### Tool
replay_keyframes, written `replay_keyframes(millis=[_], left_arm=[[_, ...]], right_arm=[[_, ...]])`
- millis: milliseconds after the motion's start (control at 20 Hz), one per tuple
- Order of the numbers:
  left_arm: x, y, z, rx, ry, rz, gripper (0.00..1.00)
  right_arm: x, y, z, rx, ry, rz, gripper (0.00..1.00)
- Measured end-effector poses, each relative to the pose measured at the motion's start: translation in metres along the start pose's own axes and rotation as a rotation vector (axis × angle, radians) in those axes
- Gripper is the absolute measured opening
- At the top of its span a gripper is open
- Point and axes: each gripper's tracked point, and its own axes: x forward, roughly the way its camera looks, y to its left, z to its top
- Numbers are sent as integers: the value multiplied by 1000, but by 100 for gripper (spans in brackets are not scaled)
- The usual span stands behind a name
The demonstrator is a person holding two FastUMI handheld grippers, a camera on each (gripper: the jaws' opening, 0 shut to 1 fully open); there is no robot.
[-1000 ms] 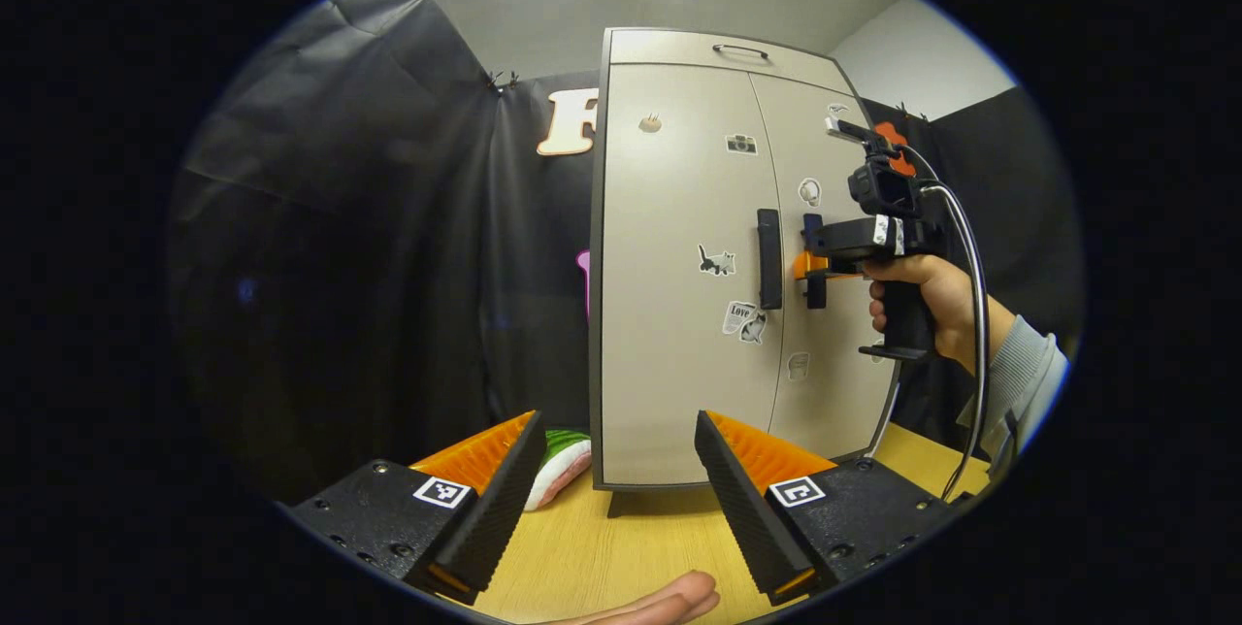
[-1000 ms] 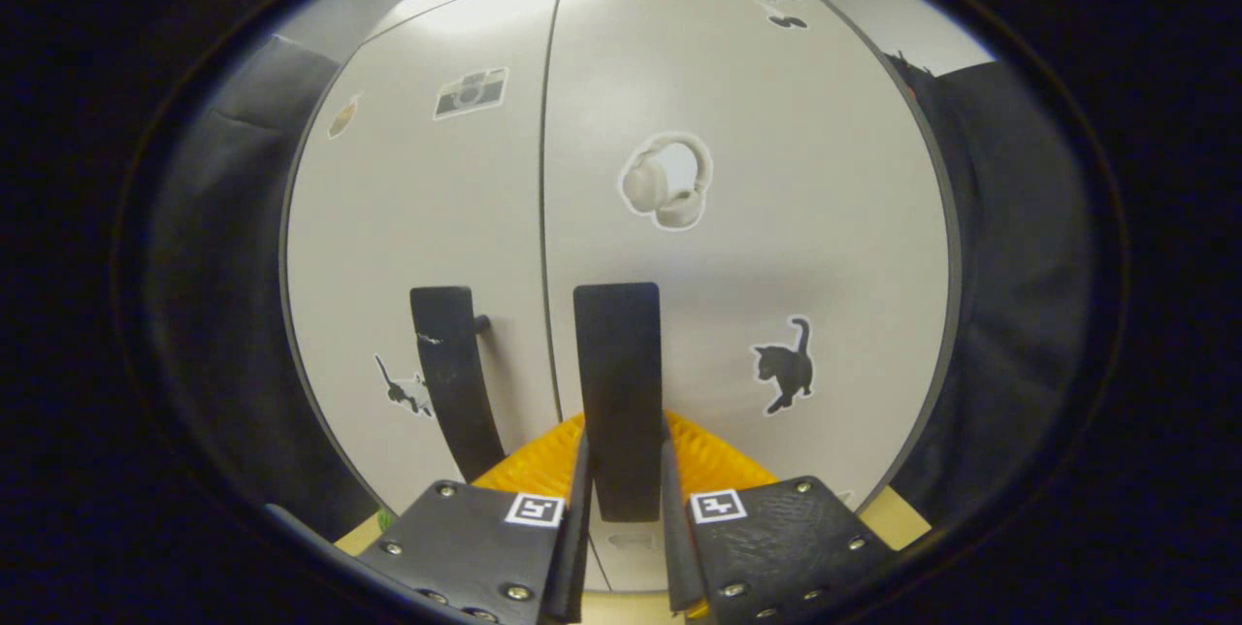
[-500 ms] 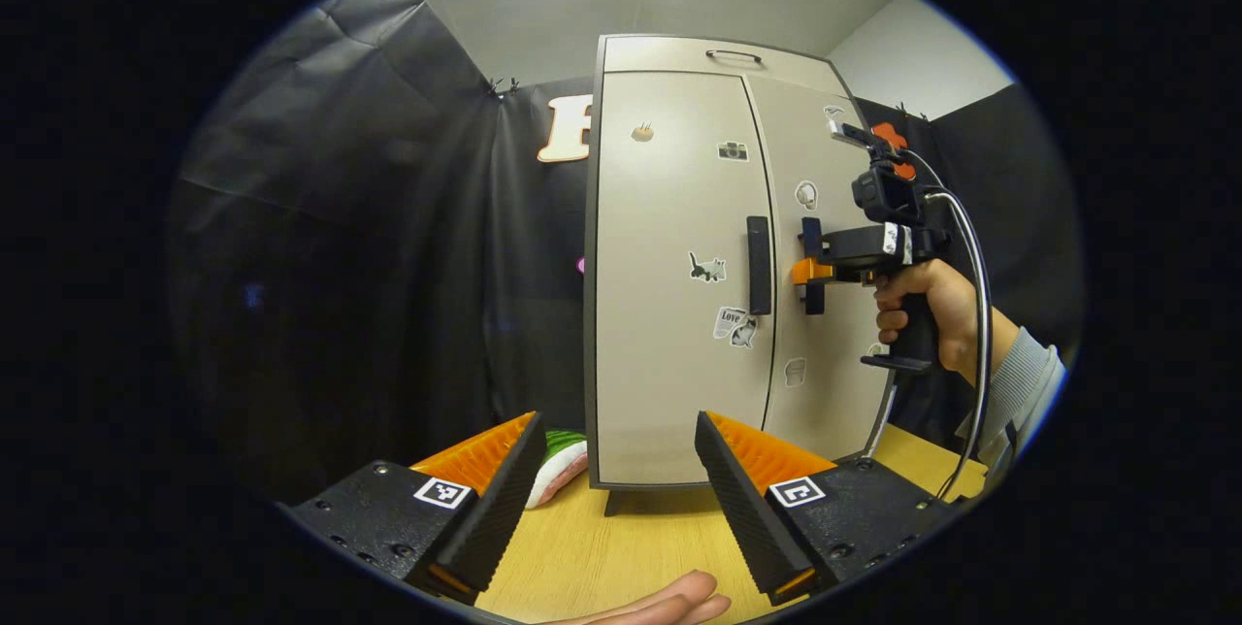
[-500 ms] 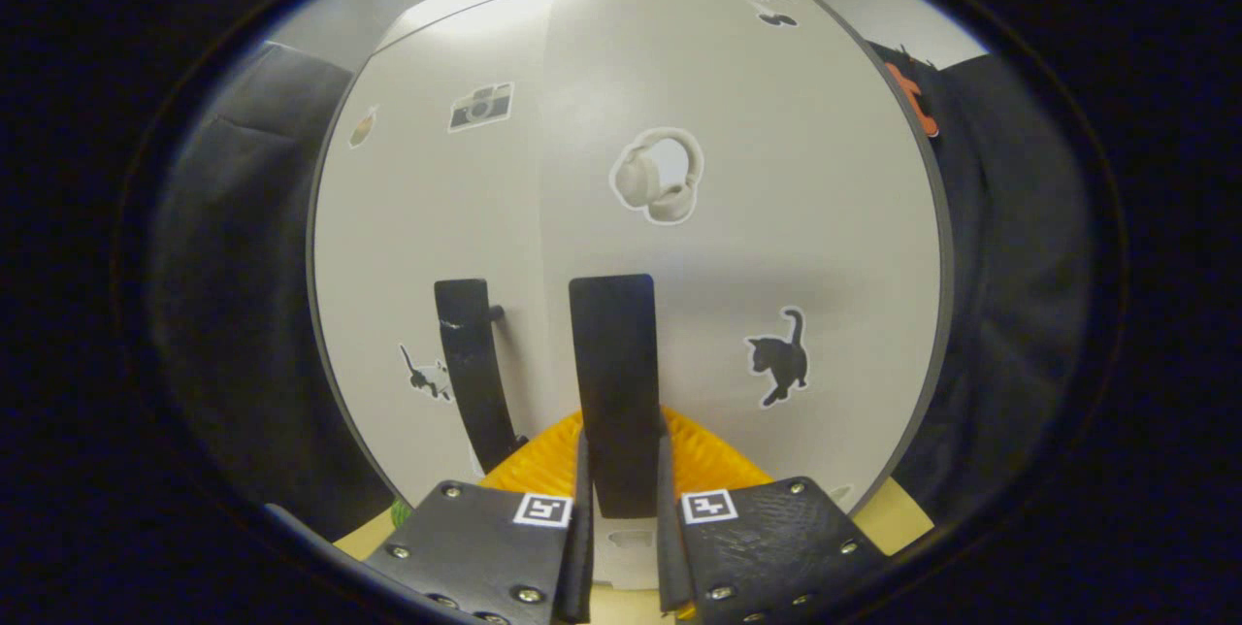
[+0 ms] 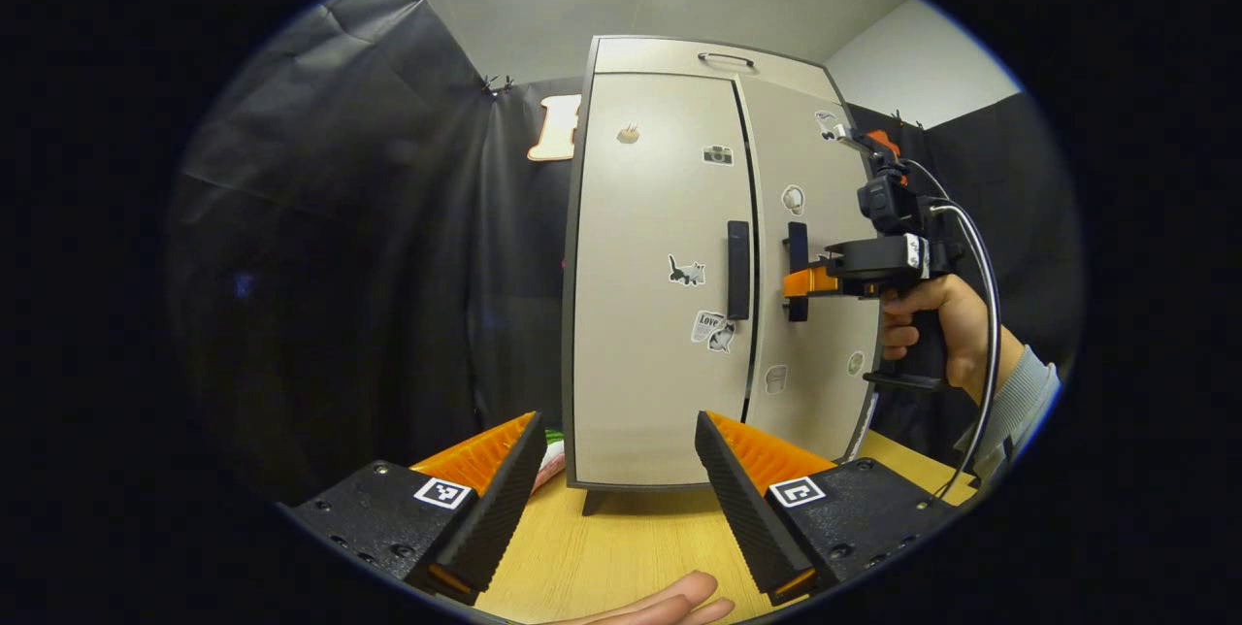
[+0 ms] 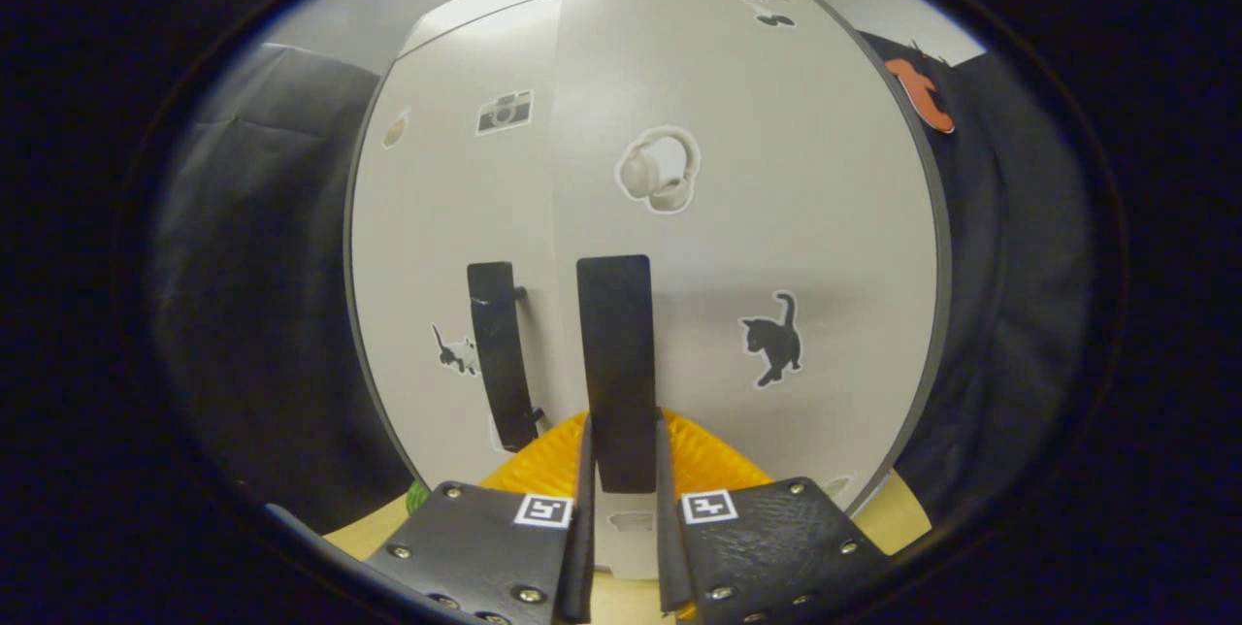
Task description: Open the right door of the double-door shoe cabinet with the right hand, and open the left door with the left hand.
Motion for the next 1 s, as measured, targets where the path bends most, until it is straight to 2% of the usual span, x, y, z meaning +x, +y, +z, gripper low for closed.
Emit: replay_keyframes(millis=[50,300,500,600,650,700,1000], left_arm=[[0,0,-1,0,-2,-3,96],[3,16,-4,-9,-1,13,94],[1,24,-2,-8,-16,19,96],[1,22,0,-3,-21,18,96],[-2,21,0,-2,-23,16,93],[-3,18,0,-2,-23,12,96],[-5,1,-1,-1,-11,-16,96]], right_arm=[[-10,0,3,5,-9,4,19],[-9,0,1,18,-5,3,19],[-21,-1,1,40,3,55,19],[-28,-3,1,36,8,69,19],[-32,-5,2,31,9,74,19],[-34,-6,2,23,7,82,19],[-48,-12,3,25,-18,121,19]])
